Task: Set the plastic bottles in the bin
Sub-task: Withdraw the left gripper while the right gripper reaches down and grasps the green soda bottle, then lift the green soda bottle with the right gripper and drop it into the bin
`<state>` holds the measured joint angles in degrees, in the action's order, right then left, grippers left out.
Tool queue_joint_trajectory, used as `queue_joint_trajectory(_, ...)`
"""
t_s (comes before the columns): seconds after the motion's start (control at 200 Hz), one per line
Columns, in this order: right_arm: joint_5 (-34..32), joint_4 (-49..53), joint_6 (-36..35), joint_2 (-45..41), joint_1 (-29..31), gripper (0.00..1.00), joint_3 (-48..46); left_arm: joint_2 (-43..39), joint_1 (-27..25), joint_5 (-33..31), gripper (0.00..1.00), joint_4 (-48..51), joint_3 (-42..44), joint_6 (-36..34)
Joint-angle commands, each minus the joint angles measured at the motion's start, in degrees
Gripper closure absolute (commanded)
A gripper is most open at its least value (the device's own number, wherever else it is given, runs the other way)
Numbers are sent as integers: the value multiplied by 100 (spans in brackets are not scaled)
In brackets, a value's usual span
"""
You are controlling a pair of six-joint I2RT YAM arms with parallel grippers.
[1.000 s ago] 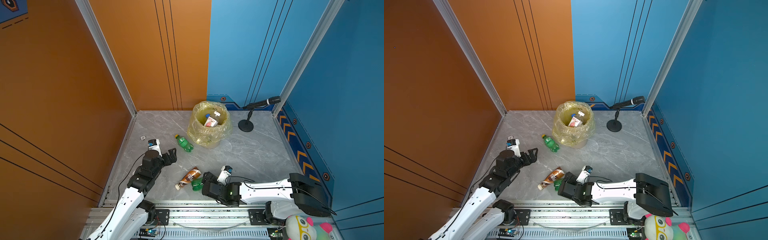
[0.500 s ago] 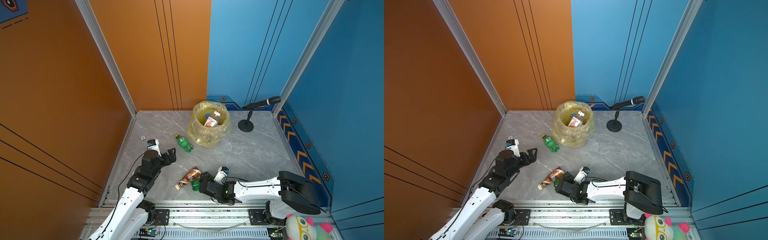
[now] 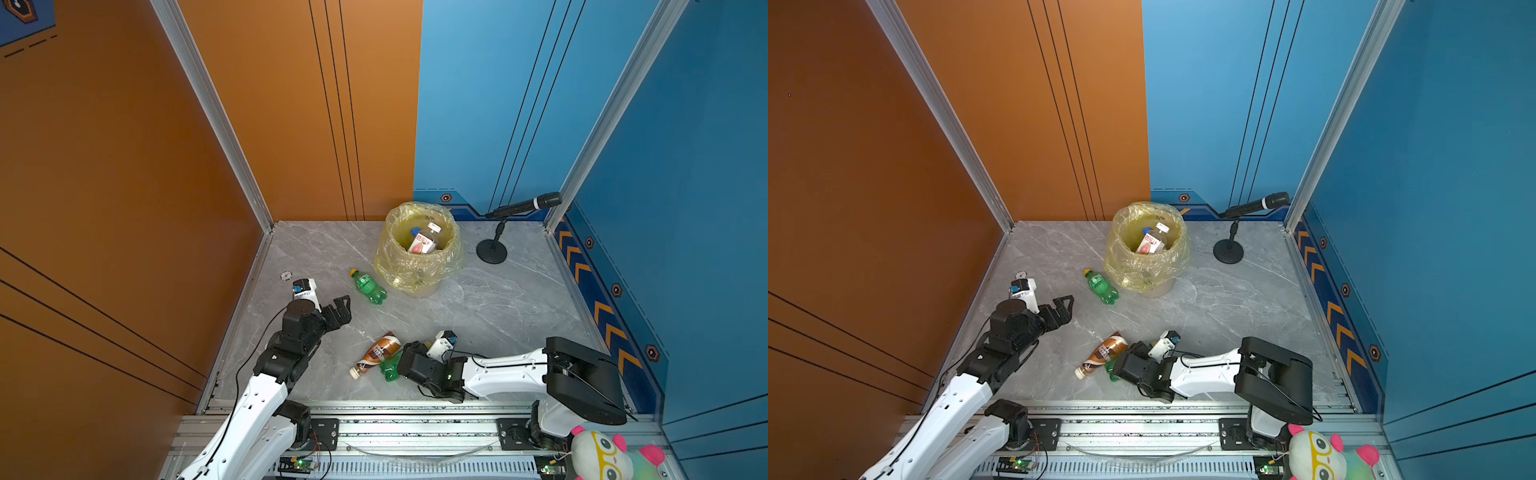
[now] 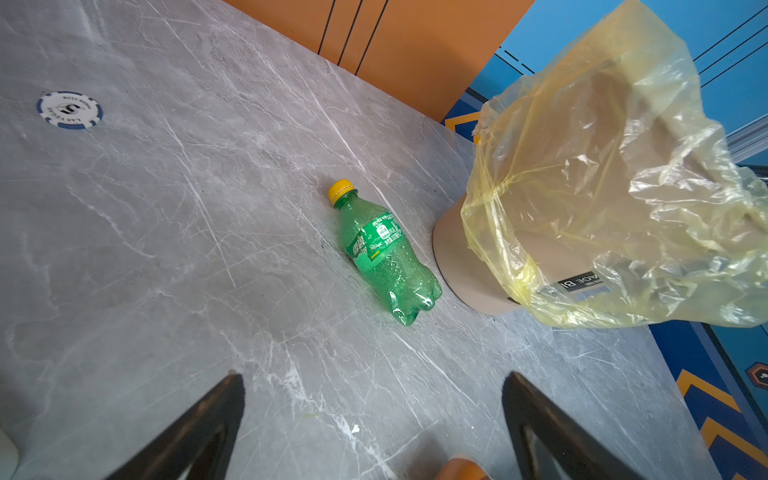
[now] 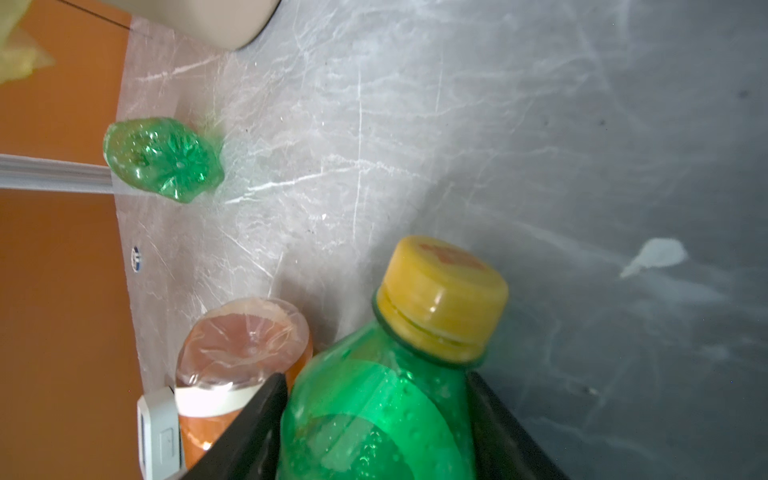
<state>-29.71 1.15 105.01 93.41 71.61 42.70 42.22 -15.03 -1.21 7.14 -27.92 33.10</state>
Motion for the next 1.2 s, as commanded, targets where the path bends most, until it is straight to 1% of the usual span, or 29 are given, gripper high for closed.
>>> queue_joint_trajectory(0.0,-46,-11,-66,-4,-89,39,-68,38,51,114,2,20,93,73)
queue_joint_trajectory(0.28,-423,491,-604,-507,-168,47,-89,44,83,155,2,15,150,133)
queue_joint_trajectory(0.456,-1092,1298,-1305,-1243,-155,49,-25,7,104,199,2,25,277,186)
queue_joint_trajectory(0.526,-1401,1602,-1758,-1654,-156,49,2,6,110,226,2,41,327,220)
queue_joint_trajectory(0.701,-2071,2268,-3372,-2750,-229,49,239,-42,124,227,2,146,380,261)
queue_joint_trajectory(0.796,-2193,2276,-4318,-3324,-415,49,405,-128,133,200,2,159,468,315)
queue_joint_trajectory(0.891,-2029,1998,-5331,-3721,-752,49,665,-213,147,187,2,139,564,368)
queue_joint_trajectory(0.981,-1671,1665,-6212,-3739,-1154,49,1104,-239,149,193,2,152,611,409)
queue_joint_trajectory(1.081,-853,1352,-7014,-3312,-1767,49,1791,-240,158,218,3,174,625,426)
queue_joint_trajectory(1.197,176,1313,-7573,-2496,-2395,49,2857,-266,168,239,3,225,608,429)
